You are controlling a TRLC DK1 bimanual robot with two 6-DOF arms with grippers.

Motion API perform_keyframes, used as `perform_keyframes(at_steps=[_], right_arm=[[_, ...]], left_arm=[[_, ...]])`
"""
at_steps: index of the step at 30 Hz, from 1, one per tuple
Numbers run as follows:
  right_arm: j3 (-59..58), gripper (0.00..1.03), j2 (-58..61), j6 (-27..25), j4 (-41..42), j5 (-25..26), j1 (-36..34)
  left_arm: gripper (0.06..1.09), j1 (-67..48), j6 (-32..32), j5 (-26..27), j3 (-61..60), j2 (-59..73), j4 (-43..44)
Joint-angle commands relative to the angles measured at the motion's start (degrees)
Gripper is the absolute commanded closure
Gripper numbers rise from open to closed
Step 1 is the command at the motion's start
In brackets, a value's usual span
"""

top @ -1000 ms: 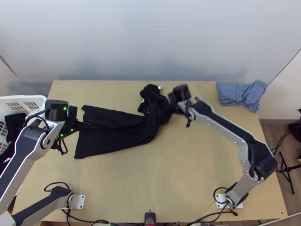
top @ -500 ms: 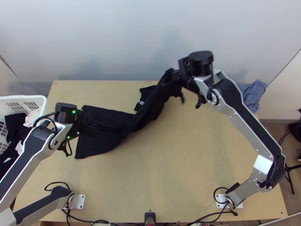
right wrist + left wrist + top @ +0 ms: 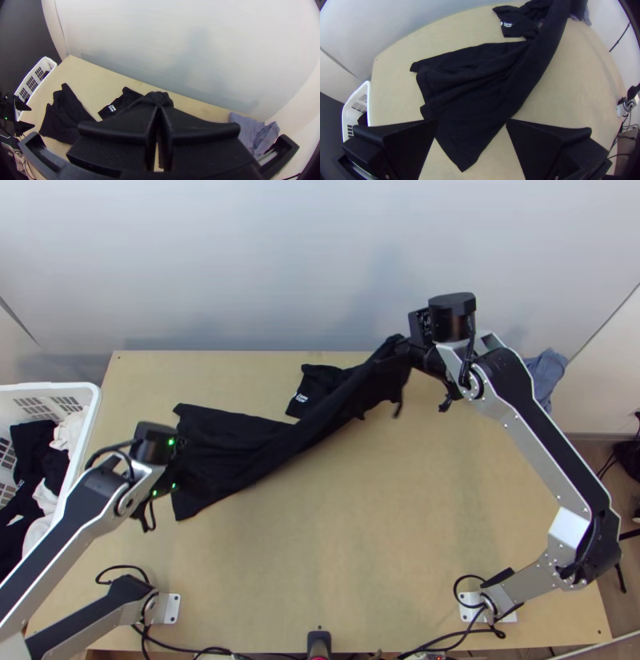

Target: Fold the t-shirt

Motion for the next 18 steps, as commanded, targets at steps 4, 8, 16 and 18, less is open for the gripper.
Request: perform_keyframes(at_steps=[4, 8, 16, 18], right_arm=[[-3.80, 1.00, -1.53, 0.41, 0.90, 0.03, -0.57], [-4.06, 1.00, -1.88, 0.33, 0.90, 0.03, 0.22], [-6.35, 1.00, -3.29, 0.94, 0.99, 0.03, 1.71], [-6.79, 1.00, -3.73, 1.21, 0.90, 0.03, 2.07]], left_arm=[[0.10, -0.82, 10.19, 0.04, -12.52, -14.07, -1.67], [0.10, 0.76, 19.95, -0.14, -16.74, -19.52, -4.92], [0.10, 4.71, 35.86, -0.05, -21.48, -23.21, -5.54], [0.10, 5.77, 36.47, 1.44, -21.48, -20.48, -3.60]])
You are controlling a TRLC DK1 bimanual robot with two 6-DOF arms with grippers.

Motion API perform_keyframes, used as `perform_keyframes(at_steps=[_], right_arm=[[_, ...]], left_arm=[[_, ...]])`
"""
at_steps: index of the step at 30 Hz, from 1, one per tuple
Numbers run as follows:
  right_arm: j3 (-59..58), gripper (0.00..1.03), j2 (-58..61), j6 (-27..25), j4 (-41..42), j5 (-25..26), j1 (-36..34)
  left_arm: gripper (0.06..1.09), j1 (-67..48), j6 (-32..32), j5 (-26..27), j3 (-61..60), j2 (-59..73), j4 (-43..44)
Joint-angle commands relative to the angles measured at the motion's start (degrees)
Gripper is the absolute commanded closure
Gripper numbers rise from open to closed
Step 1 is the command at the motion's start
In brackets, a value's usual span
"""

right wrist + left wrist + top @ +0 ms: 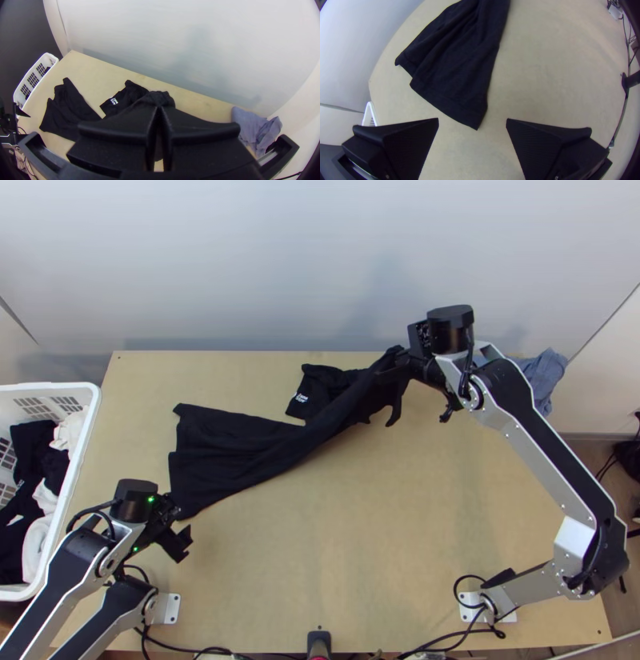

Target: Fold the t-shirt

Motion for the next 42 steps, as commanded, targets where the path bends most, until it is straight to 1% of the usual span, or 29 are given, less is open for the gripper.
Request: perform_keyframes(at_steps=[1, 4, 9, 12, 16, 19, 21, 25, 29, 30, 31, 32, 33, 37, 42], right_arm=[[-1.92, 1.00, -1.33, 0.75, 0.00, 0.00, 1.26], [-2.97, 1.00, -2.20, 1.36, 0.00, 0.09, 1.87], [-5.17, 1.00, -3.87, 2.07, 0.09, 0.36, 2.40], [-6.05, 1.00, -5.02, 2.33, 0.00, 0.36, 2.40], [-6.93, 1.00, -6.33, 2.33, 0.00, 0.44, 1.96], [-7.63, 1.00, -7.65, 2.33, 0.00, 0.44, 1.26], [-8.24, 1.00, -8.27, 2.33, 0.00, 0.44, 0.99], [-8.60, 1.00, -9.06, 2.33, 0.00, 0.44, 0.64], [-8.42, 1.00, -9.06, 2.33, 0.00, 0.44, 0.64], [-8.33, 1.00, -8.97, 2.33, 0.00, 0.44, 0.64], [-8.24, 1.00, -8.88, 2.33, 0.09, 0.44, 0.64], [-8.16, 1.00, -8.88, 2.33, 0.00, 0.44, 0.64], [-8.07, 1.00, -8.80, 2.33, 0.09, 0.44, 0.73], [-7.98, 1.00, -8.53, 2.33, 0.09, 0.44, 0.64], [-8.07, 1.00, -8.36, 2.24, 0.09, 0.44, 0.55]], left_arm=[[0.10, 3.56, 8.21, 2.83, -3.06, 2.06, 2.80], [0.11, 3.83, 9.00, 5.55, -3.94, 4.61, 4.83], [0.11, 4.09, 11.90, 6.69, -4.11, 11.90, 6.58], [0.11, 5.23, 14.28, 7.57, -4.55, 15.86, 9.48], [0.12, 5.23, 15.16, 7.49, -4.29, 19.37, 12.38], [0.24, 5.50, 15.95, 7.57, -3.76, 21.66, 14.23], [0.34, 5.58, 16.39, 7.49, -3.67, 23.15, 15.28], [0.35, 6.99, 16.83, 7.49, -3.15, 25.35, 17.04], [0.36, 8.40, 19.46, 7.49, -3.15, 25.70, 16.87], [0.40, 8.84, 19.99, 7.49, -3.15, 25.79, 16.69], [0.59, 9.28, 21.22, 7.57, -3.06, 25.79, 15.81], [0.90, 9.36, 22.01, 7.75, -2.97, 25.79, 15.81], [1.04, 9.36, 21.92, 7.84, -2.53, 25.79, 15.55], [1.04, 9.54, 21.84, 8.36, -1.13, 22.97, 12.82], [1.04, 10.68, 19.90, 9.24, 3.88, 21.66, 12.56]])
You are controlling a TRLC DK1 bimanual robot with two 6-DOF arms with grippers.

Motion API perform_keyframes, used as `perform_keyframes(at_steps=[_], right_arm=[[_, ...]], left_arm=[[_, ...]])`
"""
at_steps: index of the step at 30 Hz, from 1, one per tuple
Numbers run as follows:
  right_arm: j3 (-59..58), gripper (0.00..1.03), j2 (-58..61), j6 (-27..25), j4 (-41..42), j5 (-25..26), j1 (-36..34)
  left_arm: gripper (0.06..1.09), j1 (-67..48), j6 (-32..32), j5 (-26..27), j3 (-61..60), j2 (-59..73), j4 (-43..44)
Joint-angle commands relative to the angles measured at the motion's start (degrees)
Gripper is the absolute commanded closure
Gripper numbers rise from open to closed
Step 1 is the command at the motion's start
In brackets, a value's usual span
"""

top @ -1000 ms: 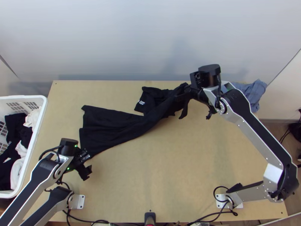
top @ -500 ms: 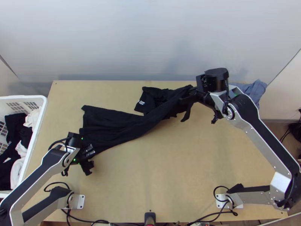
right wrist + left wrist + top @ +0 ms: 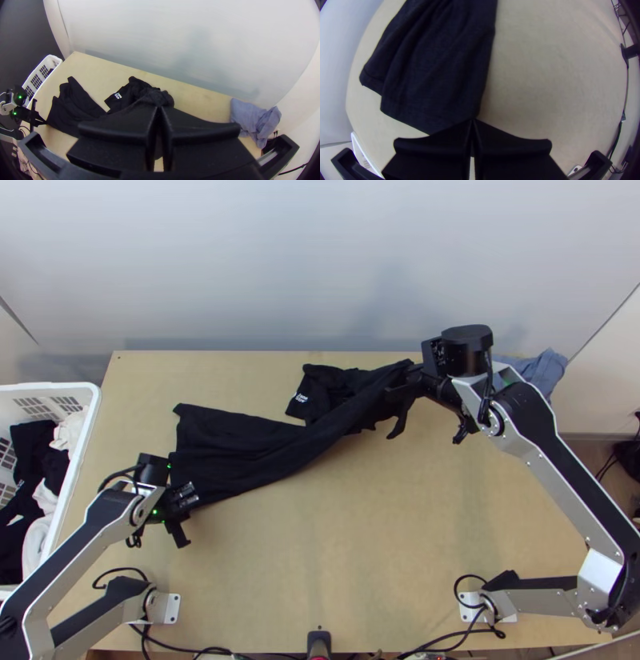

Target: Fold the t-shirt

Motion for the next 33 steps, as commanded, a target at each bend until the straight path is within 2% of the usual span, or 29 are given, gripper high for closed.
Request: perform_keyframes(at_steps=[1, 12, 22, 26, 30, 33], right_arm=[[-0.09, 1.00, 0.21, -0.10, 0.09, 0.03, -0.12], [1.75, 1.00, -2.51, -0.01, 0.09, 0.03, -3.11], [11.33, 1.00, -7.61, -0.01, -2.46, 0.03, -6.80], [14.94, 1.00, -8.93, 0.96, -3.34, 0.03, -8.30], [19.86, 1.00, -9.37, 3.33, -3.16, 0.03, -9.70], [22.50, 1.00, -9.98, 4.30, -1.84, 0.03, -10.67]], left_arm=[[1.04, 1.22, -2.27, 0.94, 6.49, -1.60, -0.90], [1.04, 2.54, -14.40, 2.17, 27.50, -1.51, -2.13], [1.04, 7.55, -22.31, 2.26, 41.12, -3.53, -2.57], [1.04, 11.15, -26.44, 2.26, 45.43, -2.92, -0.90], [1.04, 14.84, -33.29, 2.17, 49.39, -2.65, 3.49], [1.05, 15.90, -37.60, 2.17, 53.25, -3.09, 3.67]])
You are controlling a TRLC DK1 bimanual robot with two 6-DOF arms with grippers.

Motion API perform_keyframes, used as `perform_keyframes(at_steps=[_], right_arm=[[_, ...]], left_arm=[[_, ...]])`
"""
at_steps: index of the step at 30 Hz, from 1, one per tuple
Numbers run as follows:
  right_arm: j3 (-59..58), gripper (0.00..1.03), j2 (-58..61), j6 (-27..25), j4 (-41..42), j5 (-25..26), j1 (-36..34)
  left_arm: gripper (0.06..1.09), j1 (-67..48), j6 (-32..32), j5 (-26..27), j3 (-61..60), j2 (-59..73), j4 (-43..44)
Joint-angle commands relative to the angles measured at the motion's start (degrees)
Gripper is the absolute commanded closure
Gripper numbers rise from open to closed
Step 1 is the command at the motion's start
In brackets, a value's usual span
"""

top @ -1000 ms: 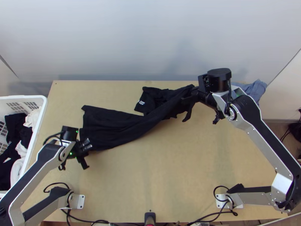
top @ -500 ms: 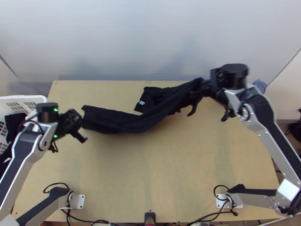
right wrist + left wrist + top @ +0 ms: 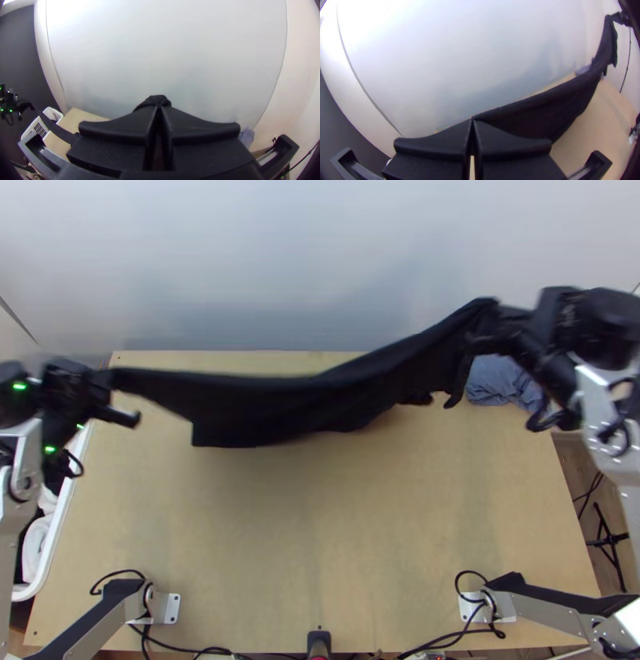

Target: Fold the t-shirt

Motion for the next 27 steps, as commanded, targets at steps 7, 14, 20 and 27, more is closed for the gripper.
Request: perform_keyframes(at_steps=[7, 14, 20, 27], right_arm=[[11.64, 1.00, -2.76, 4.11, 1.31, 0.03, -2.72], [18.41, 1.00, -2.93, 5.17, 1.31, -0.06, -2.63], [23.68, 1.00, -5.39, 5.25, 0.25, -0.06, -2.72], [24.12, 1.00, -12.69, 5.34, -2.56, -0.06, -4.47]], left_arm=[[1.05, 5.48, -13.65, -0.76, 13.04, -1.97, 3.08], [1.05, 5.13, -19.19, -0.76, 17.96, -3.55, 3.08], [1.05, 4.86, -22.09, -0.76, 18.32, -6.98, 2.55], [1.05, 6.53, -22.97, -0.85, 24.20, -10.67, -0.61]])
